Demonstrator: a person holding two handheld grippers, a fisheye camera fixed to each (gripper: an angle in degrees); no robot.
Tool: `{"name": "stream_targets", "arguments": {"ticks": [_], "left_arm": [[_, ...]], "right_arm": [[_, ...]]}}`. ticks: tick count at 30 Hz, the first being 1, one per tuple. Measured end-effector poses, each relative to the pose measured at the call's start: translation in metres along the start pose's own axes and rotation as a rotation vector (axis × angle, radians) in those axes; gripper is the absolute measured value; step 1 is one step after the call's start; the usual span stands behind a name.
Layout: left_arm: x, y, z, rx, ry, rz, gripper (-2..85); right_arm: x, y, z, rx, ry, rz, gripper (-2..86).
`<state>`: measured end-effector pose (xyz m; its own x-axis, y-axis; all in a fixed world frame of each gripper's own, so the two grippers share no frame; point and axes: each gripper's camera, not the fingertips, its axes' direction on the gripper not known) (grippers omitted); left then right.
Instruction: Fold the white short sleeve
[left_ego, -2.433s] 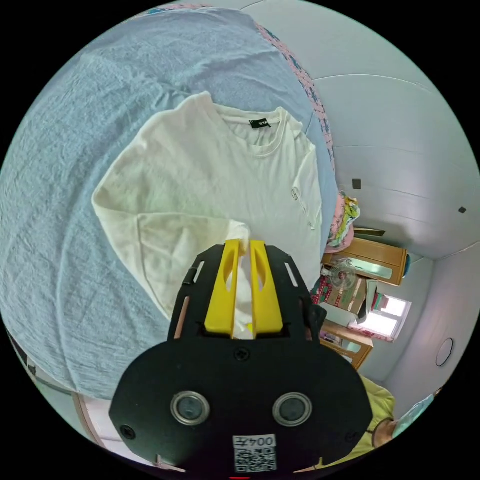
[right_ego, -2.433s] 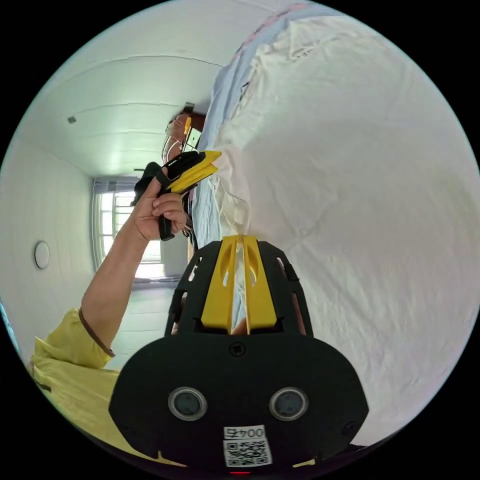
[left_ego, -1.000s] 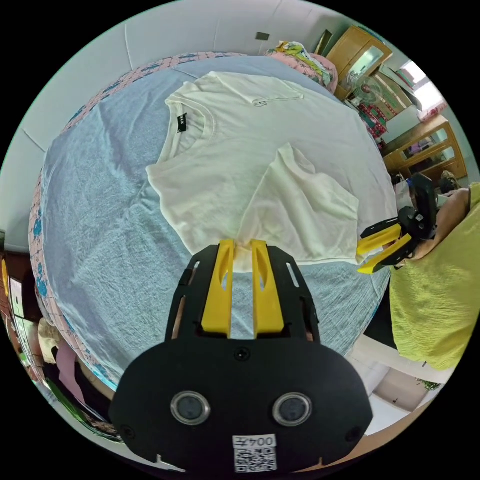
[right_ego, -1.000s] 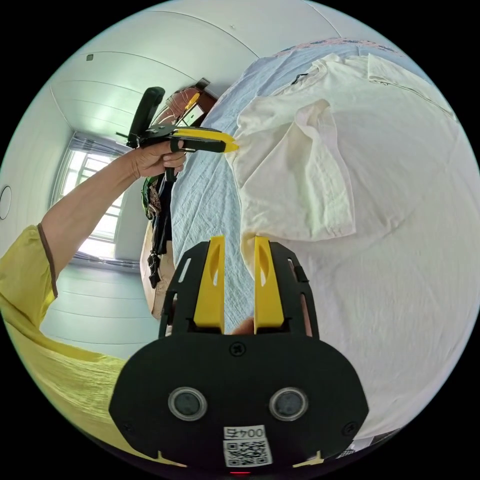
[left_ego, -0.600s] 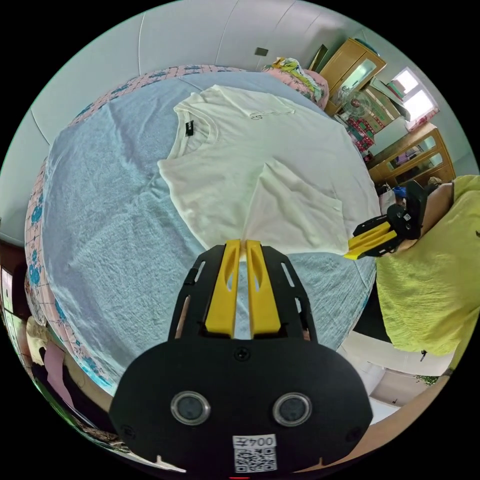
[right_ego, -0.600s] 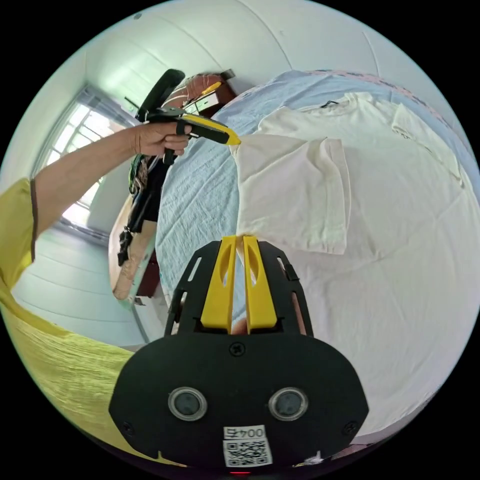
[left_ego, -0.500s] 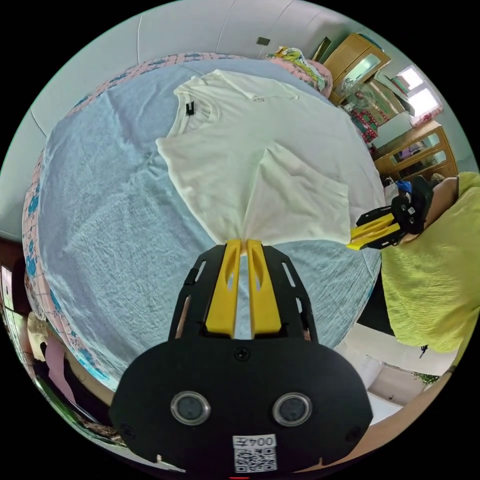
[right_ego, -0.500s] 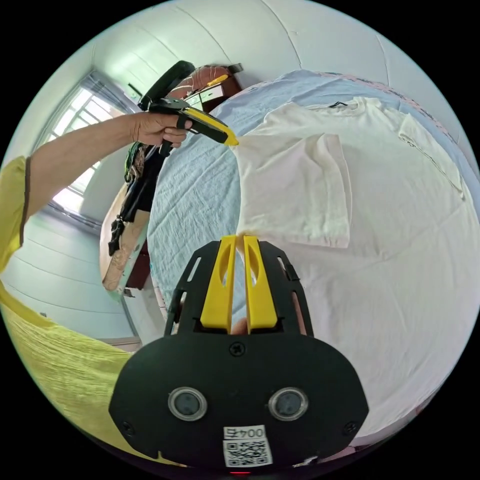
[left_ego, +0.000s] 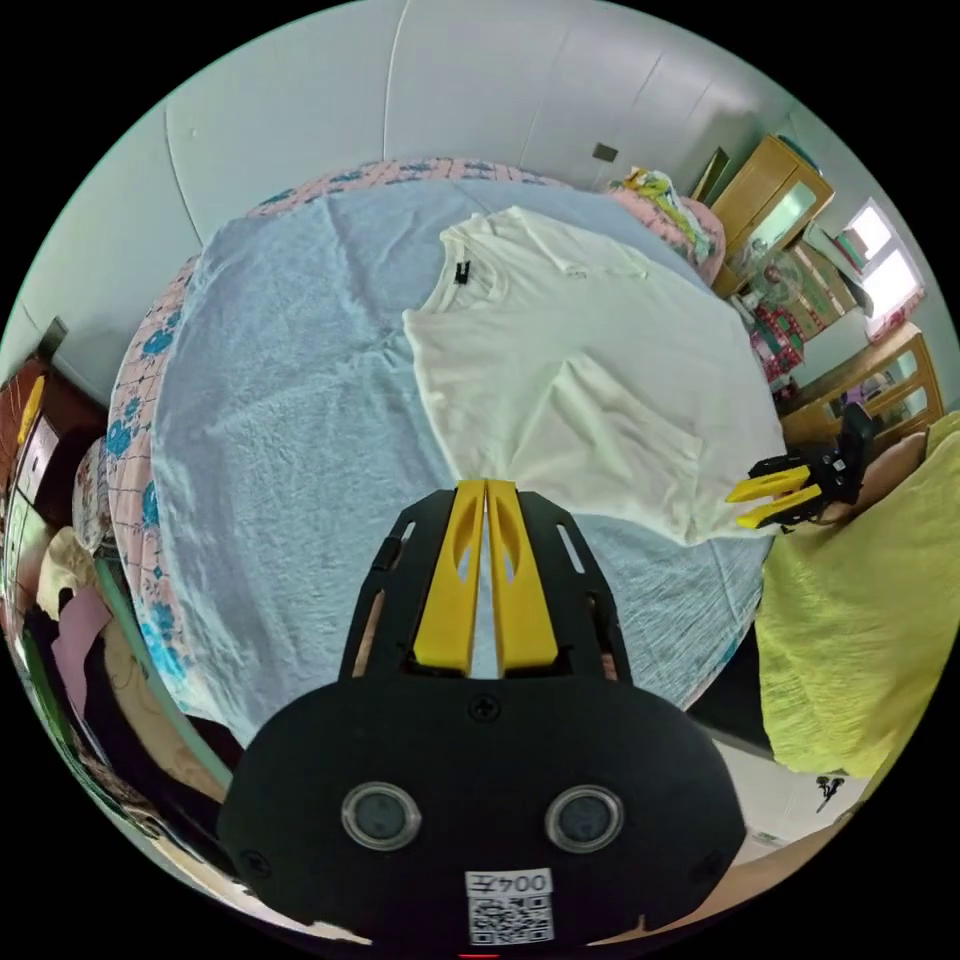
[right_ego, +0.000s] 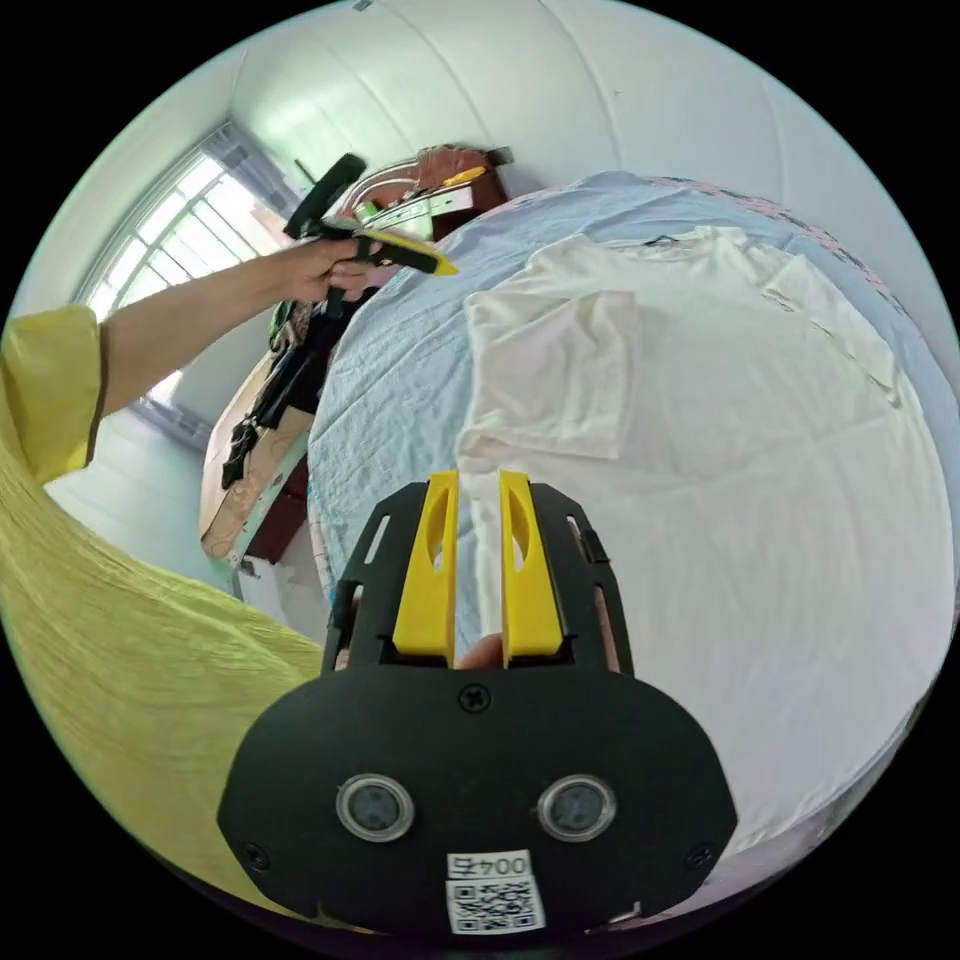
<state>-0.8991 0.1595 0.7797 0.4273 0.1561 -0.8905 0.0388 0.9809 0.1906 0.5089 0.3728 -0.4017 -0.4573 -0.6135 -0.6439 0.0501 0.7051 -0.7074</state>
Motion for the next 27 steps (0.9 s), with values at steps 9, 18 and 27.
{"name": "stream_targets", "arguments": {"ticks": [9, 18, 27], "left_arm": [[0.083, 0.025, 0.051, 0.035, -0.147, -0.045, 1.4], [0.087, 0.051, 0.032, 0.085, -0.163, -0.007, 2.1], [0.09, 0.063, 0.011, 0.083, -0.151, -0.008, 6.0]], "right_arm": [[0.083, -0.019, 0.0, 0.057, -0.042, 0.197, 8.0], [0.09, 0.006, 0.026, -0.045, 0.02, 0.125, 1.3], [0.128, -0.044, 0.003, 0.043, -0.023, 0.118, 6.4]]}}
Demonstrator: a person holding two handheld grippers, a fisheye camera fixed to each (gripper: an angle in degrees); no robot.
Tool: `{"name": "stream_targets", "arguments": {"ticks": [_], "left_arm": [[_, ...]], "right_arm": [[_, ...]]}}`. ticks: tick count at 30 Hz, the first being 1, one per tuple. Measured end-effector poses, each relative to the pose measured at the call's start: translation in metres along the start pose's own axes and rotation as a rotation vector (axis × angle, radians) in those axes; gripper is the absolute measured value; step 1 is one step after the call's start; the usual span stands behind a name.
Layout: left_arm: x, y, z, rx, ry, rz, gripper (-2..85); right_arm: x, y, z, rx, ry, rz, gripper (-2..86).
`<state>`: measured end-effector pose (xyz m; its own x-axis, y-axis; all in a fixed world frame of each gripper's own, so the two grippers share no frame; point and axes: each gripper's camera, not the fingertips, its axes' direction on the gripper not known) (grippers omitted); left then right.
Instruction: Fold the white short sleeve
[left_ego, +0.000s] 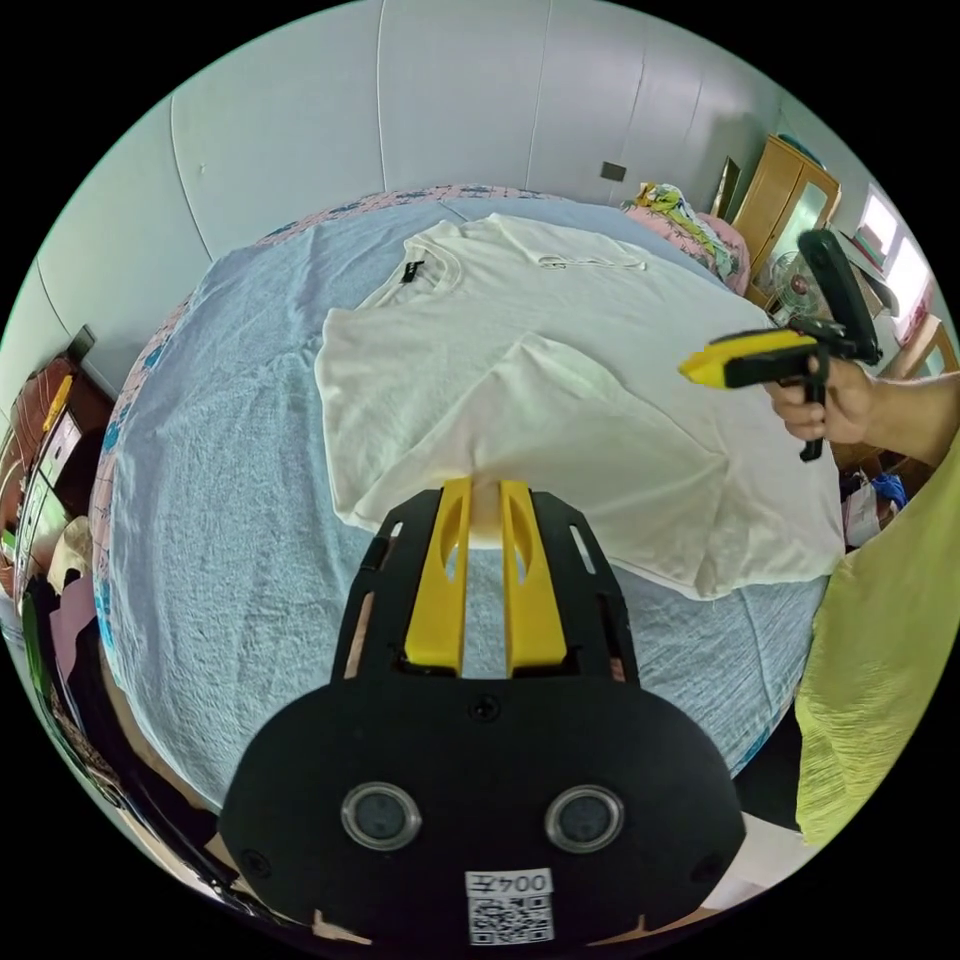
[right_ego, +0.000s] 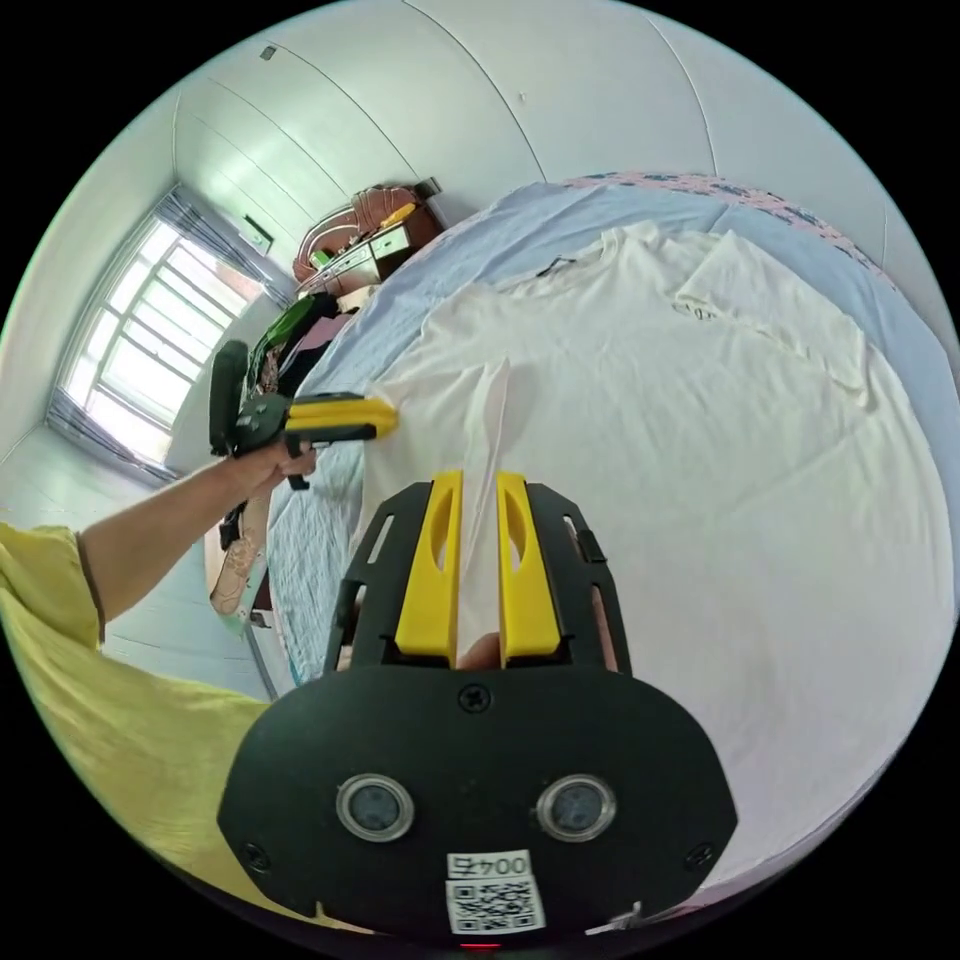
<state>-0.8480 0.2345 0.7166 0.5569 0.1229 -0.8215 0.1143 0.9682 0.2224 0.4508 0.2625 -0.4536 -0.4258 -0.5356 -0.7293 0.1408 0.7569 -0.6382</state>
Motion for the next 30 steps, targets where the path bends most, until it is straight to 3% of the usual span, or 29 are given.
{"name": "stream_targets", "arguments": {"ticks": [9, 12, 17, 20, 22, 30], "left_arm": [[-0.001, 0.012, -0.051, 0.107, -0.051, -0.039, 7.7], [-0.021, 0.013, -0.056, 0.111, -0.021, -0.098, 6.9], [-0.036, 0.005, -0.036, -0.041, -0.017, -0.073, 6.5], [-0.042, 0.01, -0.04, -0.021, 0.009, -0.076, 6.4], [-0.044, 0.011, -0.047, -0.016, 0.017, -0.102, 6.5], [-0.009, 0.027, -0.09, 0.056, -0.063, -0.041, 5.6]], "right_arm": [[-0.023, -0.075, 0.037, -0.046, 0.028, -0.177, 4.2], [-0.049, -0.039, 0.026, -0.045, -0.014, -0.258, 3.4], [-0.098, 0.033, 0.052, -0.166, -0.021, -0.454, 3.7], [-0.108, 0.059, 0.078, -0.255, 0.025, -0.538, 4.8], [-0.11, 0.067, 0.071, -0.216, 0.04, -0.567, 5.4], [-0.074, 0.063, 0.03, -0.149, -0.13, -0.251, 4.6]]}}
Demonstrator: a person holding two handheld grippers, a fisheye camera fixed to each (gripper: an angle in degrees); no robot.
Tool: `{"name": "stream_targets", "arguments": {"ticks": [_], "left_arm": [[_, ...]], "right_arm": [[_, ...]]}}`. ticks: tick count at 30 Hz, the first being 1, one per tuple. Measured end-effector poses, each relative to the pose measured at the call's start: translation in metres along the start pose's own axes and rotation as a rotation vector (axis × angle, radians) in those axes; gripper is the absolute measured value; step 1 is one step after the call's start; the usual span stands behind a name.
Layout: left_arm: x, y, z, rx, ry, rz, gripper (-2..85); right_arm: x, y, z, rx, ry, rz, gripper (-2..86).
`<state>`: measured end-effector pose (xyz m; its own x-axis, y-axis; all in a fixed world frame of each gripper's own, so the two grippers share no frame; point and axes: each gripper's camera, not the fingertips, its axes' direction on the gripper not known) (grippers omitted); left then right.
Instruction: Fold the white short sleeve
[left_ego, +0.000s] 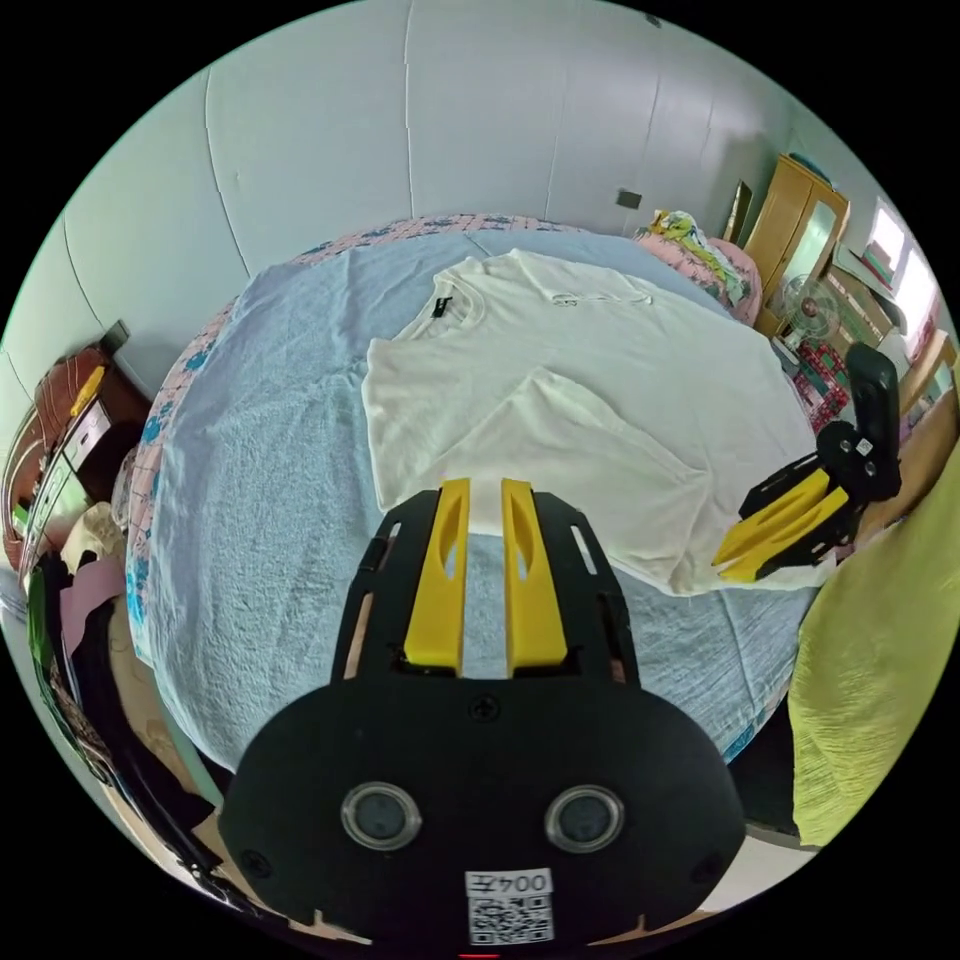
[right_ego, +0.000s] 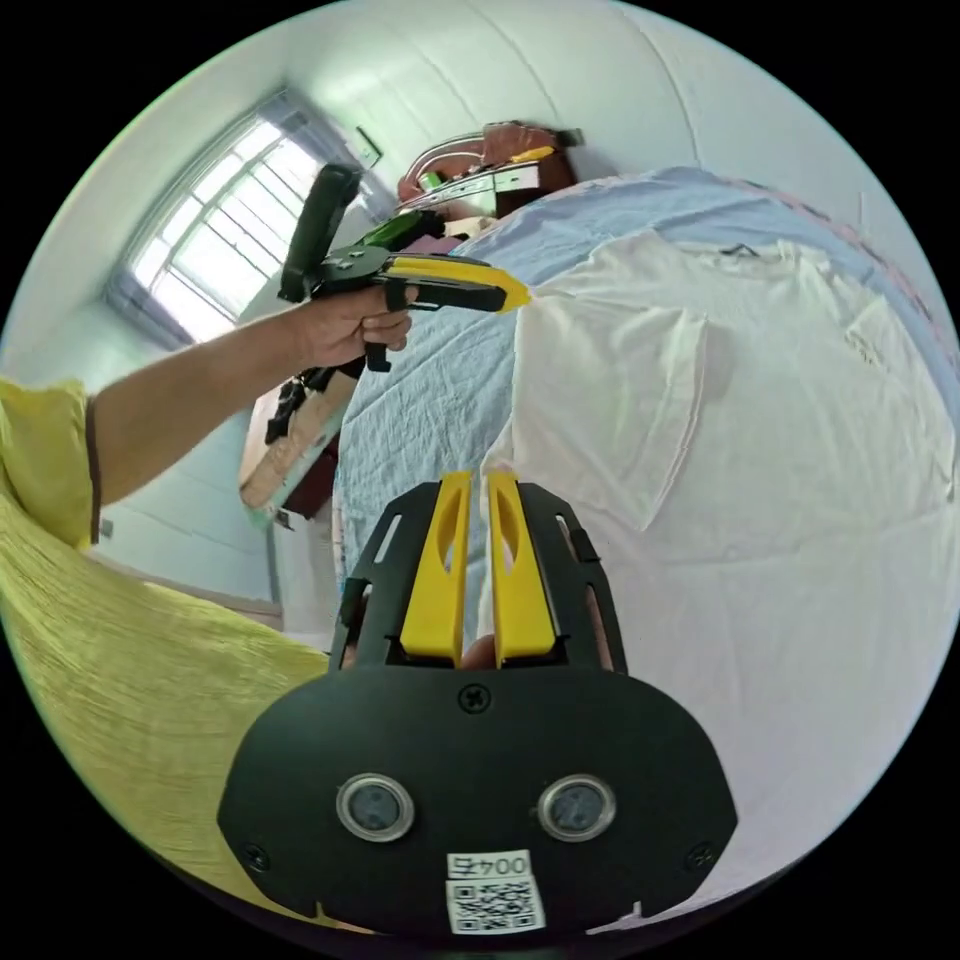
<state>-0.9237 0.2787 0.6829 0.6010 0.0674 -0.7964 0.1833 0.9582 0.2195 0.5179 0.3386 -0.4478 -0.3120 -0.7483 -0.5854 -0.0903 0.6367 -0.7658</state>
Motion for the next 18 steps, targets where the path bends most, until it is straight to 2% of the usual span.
{"name": "stream_targets", "arguments": {"ticks": [8, 12, 18], "left_arm": [[-0.018, -0.022, 0.02, -0.079, 0.029, -0.02, 2.8], [-0.021, -0.025, 0.022, -0.095, 0.046, -0.029, 2.2], [-0.02, -0.027, 0.019, -0.101, 0.065, -0.038, 2.0]], "right_arm": [[0.026, -0.003, 0.023, 0.133, -0.038, 0.329, 7.1], [0.017, -0.011, 0.024, 0.185, -0.029, 0.32, 7.7], [0.006, -0.031, 0.039, 0.139, 0.087, 0.321, 4.0]]}}
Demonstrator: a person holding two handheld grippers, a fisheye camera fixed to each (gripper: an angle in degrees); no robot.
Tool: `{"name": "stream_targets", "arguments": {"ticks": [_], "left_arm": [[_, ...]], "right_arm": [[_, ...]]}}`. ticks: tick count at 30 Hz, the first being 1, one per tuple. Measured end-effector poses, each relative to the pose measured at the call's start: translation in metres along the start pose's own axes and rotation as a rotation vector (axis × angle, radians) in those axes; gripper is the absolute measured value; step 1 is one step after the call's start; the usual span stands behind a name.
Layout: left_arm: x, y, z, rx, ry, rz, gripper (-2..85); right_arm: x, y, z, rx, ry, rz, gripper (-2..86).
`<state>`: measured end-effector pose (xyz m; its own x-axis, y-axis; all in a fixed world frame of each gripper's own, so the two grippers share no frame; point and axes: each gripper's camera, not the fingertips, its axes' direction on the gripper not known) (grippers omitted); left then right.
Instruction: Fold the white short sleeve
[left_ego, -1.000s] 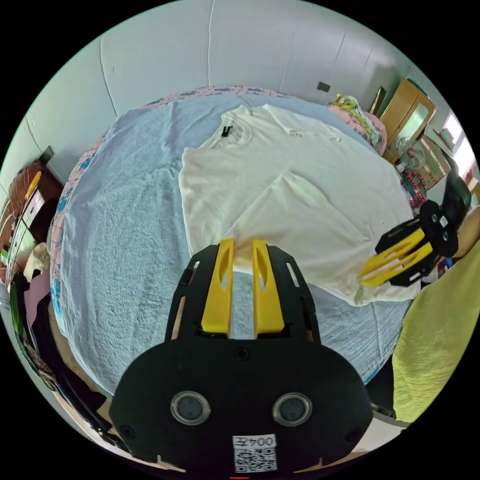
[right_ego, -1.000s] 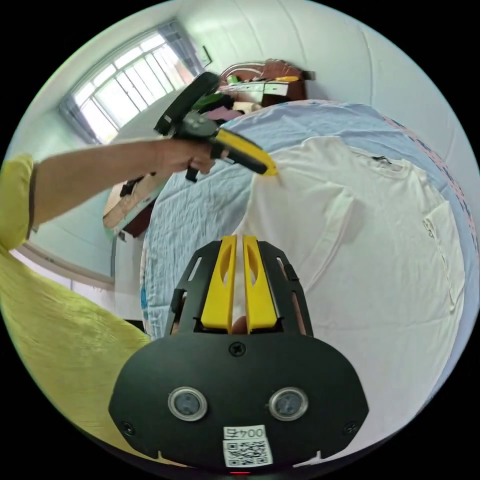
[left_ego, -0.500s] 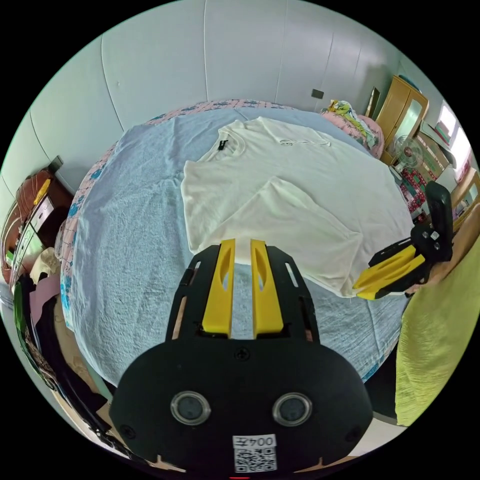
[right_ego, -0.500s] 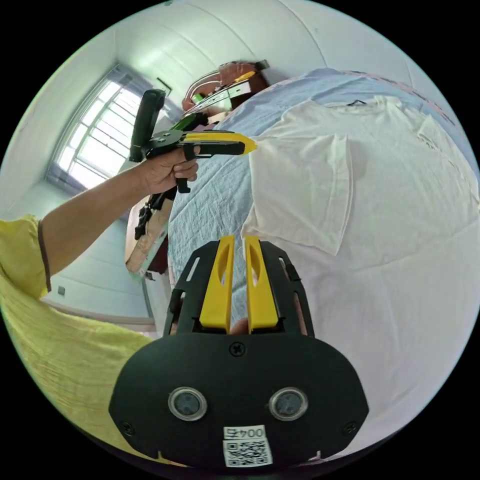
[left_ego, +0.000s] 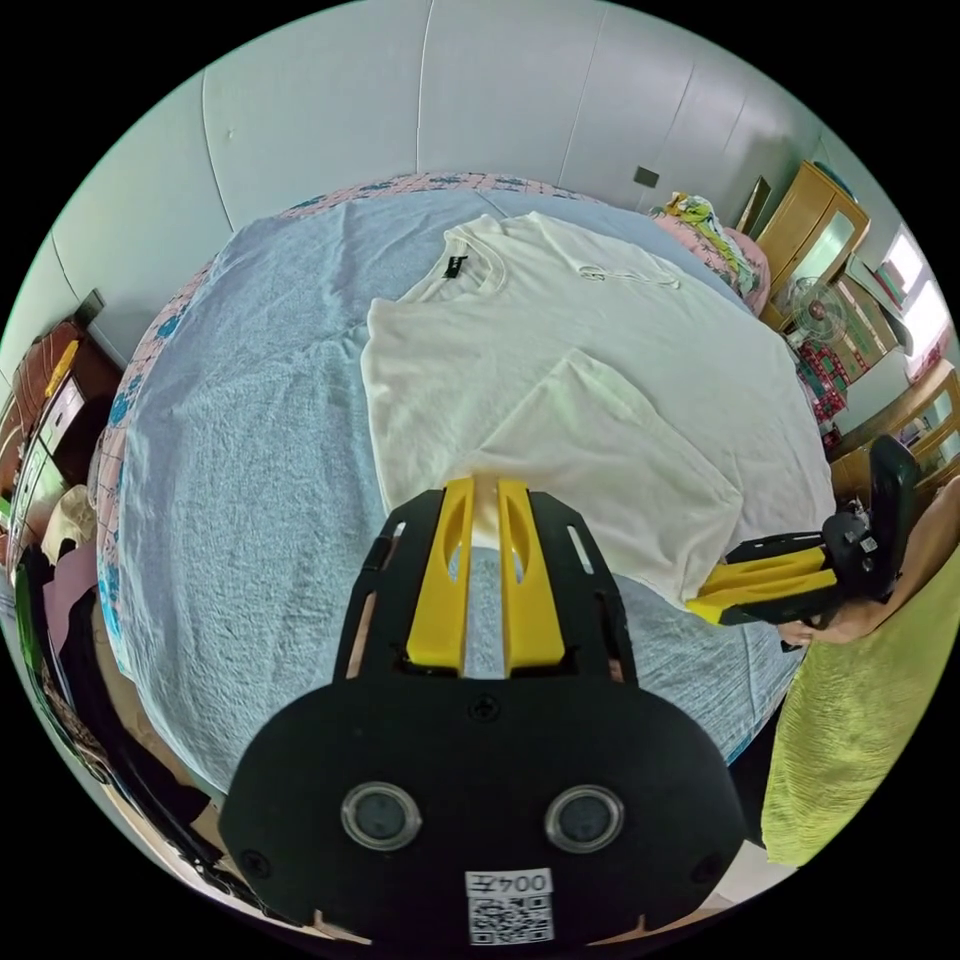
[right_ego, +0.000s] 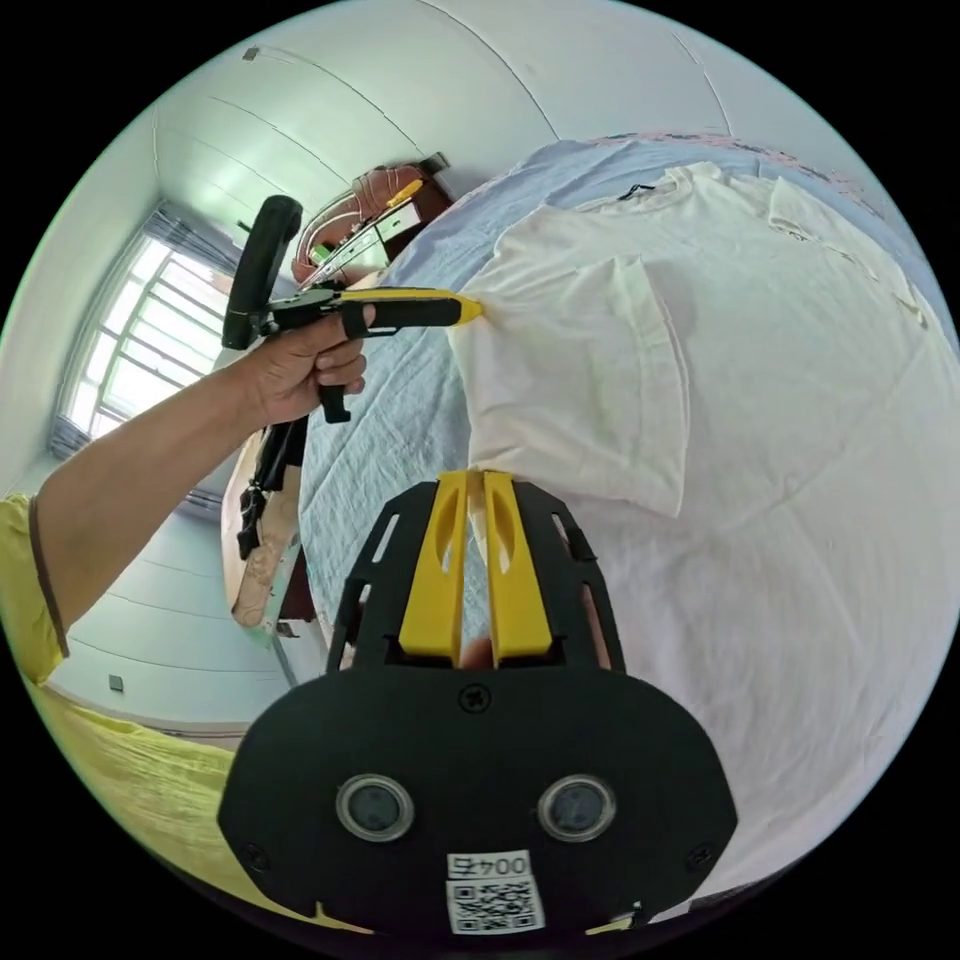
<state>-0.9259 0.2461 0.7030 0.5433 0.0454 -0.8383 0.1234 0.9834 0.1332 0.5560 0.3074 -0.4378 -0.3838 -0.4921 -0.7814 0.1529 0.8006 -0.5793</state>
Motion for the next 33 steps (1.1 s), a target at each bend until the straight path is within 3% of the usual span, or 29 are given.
{"name": "stream_targets", "arguments": {"ticks": [4, 10, 15, 20, 24, 27, 33], "left_arm": [[-0.004, 0.004, 0.001, -0.006, 0.028, -0.024, 2.3], [-0.005, 0.009, -0.018, 0.06, 0.129, -0.102, 2.9], [0.037, 0.027, -0.054, 0.113, 0.065, -0.036, 3.5], [0.144, 0.037, -0.038, 0.065, -0.062, 0.199, 6.3], [0.187, 0.041, -0.015, -0.029, -0.134, 0.309, 7.2], [0.198, 0.046, -0.018, 0.013, -0.138, 0.309, 7.6], [0.208, 0.031, -0.042, 0.052, -0.102, 0.207, 10.6]], "right_arm": [[-0.028, 0.018, 0.0, 0.043, 0.076, -0.138, 4.0], [-0.024, 0.012, -0.002, -0.035, -0.006, -0.135, 6.1], [-0.02, 0.022, -0.057, 0.022, 0.002, -0.161, 8.1], [0.024, 0.003, -0.062, 0.007, 0.074, -0.005, 7.6], [-0.003, -0.008, -0.05, 0.016, 0.141, -0.13, 4.6], [-0.018, -0.003, -0.02, -0.101, 0.178, -0.212, 4.9], [-0.029, -0.035, -0.05, -0.015, 0.14, -0.237, 7.9]]}}
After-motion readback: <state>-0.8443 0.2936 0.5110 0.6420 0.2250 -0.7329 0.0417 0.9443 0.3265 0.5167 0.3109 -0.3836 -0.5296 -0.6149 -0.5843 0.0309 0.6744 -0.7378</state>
